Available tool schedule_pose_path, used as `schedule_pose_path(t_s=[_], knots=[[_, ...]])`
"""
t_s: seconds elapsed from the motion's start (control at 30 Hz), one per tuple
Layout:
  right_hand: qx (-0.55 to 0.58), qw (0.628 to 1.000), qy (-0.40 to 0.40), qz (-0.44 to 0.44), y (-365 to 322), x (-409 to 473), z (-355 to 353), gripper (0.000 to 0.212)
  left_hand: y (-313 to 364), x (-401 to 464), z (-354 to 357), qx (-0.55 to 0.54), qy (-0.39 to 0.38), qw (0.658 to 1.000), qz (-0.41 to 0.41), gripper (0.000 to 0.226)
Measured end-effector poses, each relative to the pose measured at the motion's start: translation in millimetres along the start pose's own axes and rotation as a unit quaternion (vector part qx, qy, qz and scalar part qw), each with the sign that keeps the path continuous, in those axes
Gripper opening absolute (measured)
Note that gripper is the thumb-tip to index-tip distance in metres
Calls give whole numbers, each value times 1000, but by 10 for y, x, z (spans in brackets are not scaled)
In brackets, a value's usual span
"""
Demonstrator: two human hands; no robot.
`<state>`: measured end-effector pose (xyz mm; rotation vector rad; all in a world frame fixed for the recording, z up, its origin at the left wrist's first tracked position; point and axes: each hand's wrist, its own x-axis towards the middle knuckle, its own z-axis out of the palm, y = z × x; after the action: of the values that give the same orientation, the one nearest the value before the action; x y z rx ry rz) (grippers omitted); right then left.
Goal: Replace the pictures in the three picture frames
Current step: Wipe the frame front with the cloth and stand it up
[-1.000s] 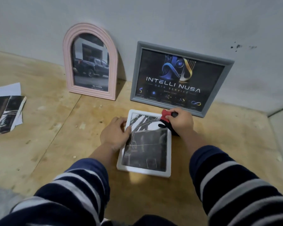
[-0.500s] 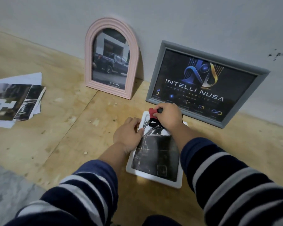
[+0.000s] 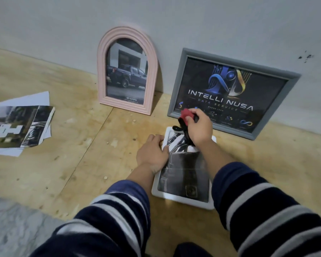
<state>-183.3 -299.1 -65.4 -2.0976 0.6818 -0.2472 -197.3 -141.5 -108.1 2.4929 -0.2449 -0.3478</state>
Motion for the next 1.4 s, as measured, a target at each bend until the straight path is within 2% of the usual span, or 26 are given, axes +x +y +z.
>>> schedule_pose_path(t_s=[0.2,0.3,0.37,0.47,0.53,0.6,0.67,0.7,0.77,0.83,0.97,1.0,1.07,1.13,1.2,1.27,1.4], knots=[[35,986,83,141,499,-334,-579,21,61,34,-46,-42,-43,998,-23,42],[76,962,81,249,633,-519,-662,12,120,7,-34,-35,-29,997,-56,43],[87,949,85,291,681,-627,-632,16,158,-57,-1,-43,-22,996,-72,38],[80,941,93,315,646,-693,-571,28,211,-89,20,-118,-20,986,-115,32],[93,933,94,335,601,-713,-545,29,216,-93,1,-180,-17,977,-113,23],[137,922,89,351,568,-734,-527,25,209,-121,-50,-281,-13,953,-110,15],[177,913,74,361,532,-759,-495,21,156,-136,-130,-380,-21,915,-131,16],[192,910,66,361,499,-769,-473,20,113,-137,-187,-407,-26,901,-146,17],[226,907,41,352,398,-764,-397,21,-4,-130,-327,-423,-15,890,-171,14],[255,906,13,336,236,-746,-323,20,-138,-141,-462,-435,9,881,-184,19],[262,926,-33,268,-118,-654,-46,17,-395,-195,-830,-462,95,861,-193,24],[250,936,-66,239,-345,-642,157,20,-550,-282,-1057,-476,146,843,-206,25],[239,941,-78,226,-452,-613,285,19,-608,-314,-1259,-483,153,837,-208,25],[228,942,-129,209,-638,-626,476,12,-729,-382,-1525,-483,175,832,-207,22],[219,941,-192,174,-883,-642,735,8,-907,-482,-1843,-486,232,814,-219,18],[213,939,-222,151,-1117,-682,1010,6,-1105,-557,-2115,-485,282,795,-229,17],[225,919,-273,173,-1470,-778,1533,15,-1516,-622,-2573,-459,368,771,-245,25]])
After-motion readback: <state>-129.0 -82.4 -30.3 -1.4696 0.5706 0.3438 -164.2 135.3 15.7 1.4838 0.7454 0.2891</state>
